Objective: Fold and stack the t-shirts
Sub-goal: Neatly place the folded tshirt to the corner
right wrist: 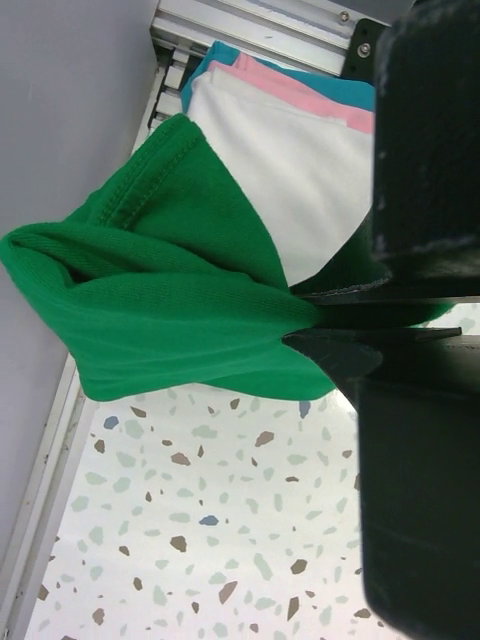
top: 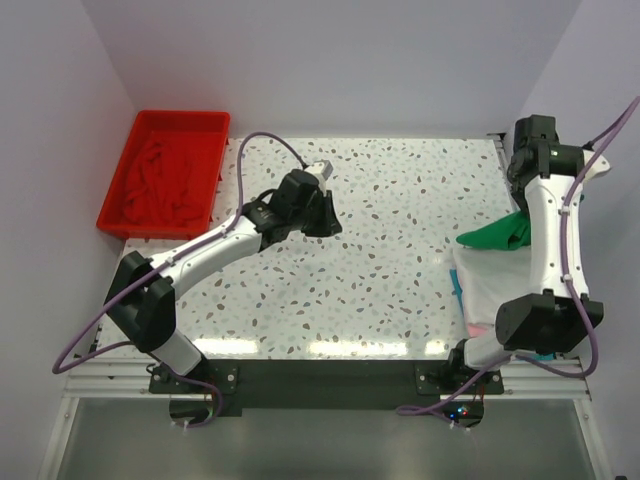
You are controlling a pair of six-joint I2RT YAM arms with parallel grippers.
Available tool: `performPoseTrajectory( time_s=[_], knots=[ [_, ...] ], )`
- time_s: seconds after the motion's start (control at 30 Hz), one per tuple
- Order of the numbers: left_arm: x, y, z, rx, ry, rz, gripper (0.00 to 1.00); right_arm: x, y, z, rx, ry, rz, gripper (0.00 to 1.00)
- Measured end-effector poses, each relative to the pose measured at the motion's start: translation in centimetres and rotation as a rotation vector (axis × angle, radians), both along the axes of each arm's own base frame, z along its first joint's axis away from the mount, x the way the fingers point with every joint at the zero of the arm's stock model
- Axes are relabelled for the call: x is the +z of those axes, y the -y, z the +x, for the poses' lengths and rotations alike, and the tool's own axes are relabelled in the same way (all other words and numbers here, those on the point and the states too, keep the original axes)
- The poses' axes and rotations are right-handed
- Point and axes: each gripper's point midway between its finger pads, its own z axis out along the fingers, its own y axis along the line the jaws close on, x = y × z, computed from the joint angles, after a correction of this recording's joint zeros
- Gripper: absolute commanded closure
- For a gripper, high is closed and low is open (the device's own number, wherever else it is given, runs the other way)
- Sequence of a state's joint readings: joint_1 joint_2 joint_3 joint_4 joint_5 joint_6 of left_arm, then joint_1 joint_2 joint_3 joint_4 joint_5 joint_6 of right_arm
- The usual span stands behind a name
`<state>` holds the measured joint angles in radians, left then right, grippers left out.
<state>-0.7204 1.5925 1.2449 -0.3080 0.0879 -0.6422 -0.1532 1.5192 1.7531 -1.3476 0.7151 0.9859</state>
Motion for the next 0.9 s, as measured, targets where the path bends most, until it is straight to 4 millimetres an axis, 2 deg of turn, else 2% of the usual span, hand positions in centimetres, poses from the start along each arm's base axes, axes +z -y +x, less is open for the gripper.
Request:
performPoseTrajectory(
  time_s=[0.13, 0.23, 0.3, 0.33, 0.37, 0.53, 0.77, 0.9],
  knots=[
    [0.0, 0.2, -0.2, -0.008, -0.001, -0.001, 0.80, 0.8, -0.1, -1.1, 0.001, 0.032, -0.002, 1.00],
    [0.0, 0.4, -0.5, -0.015, -0.002, -0.002, 0.80, 0.5, -0.5, -3.1, 0.002, 0.035, 0.003, 1.00],
    [0.0, 0.6, -0.7, -0.022, -0.002, -0.003, 0.80, 0.0, -0.8, -4.7, 0.001, 0.033, 0.008, 0.62],
    [0.0, 0.7, -0.8, -0.027, -0.002, -0.003, 0.80, -0.4, -1.0, -5.5, 0.000, 0.032, 0.013, 0.37],
    [0.0, 0.9, -1.0, -0.032, -0.002, -0.004, 0.80, -0.8, -1.2, -6.4, 0.000, 0.031, 0.014, 0.02],
    [-0.9, 1.6, -2.3, -0.066, -0.016, 0.002, 0.79, -2.3, -2.2, -10.4, 0.043, 0.011, 0.033, 0.01],
    [-2.9, 1.5, -4.1, -0.087, -0.055, 0.026, 0.78, 0.0, -3.3, -13.3, 0.139, 0.128, 0.010, 0.01],
    [-2.4, 0.9, -4.5, -0.077, -0.047, 0.016, 0.77, -0.5, -5.0, -14.4, 0.258, 0.140, 0.054, 0.01]
  ],
)
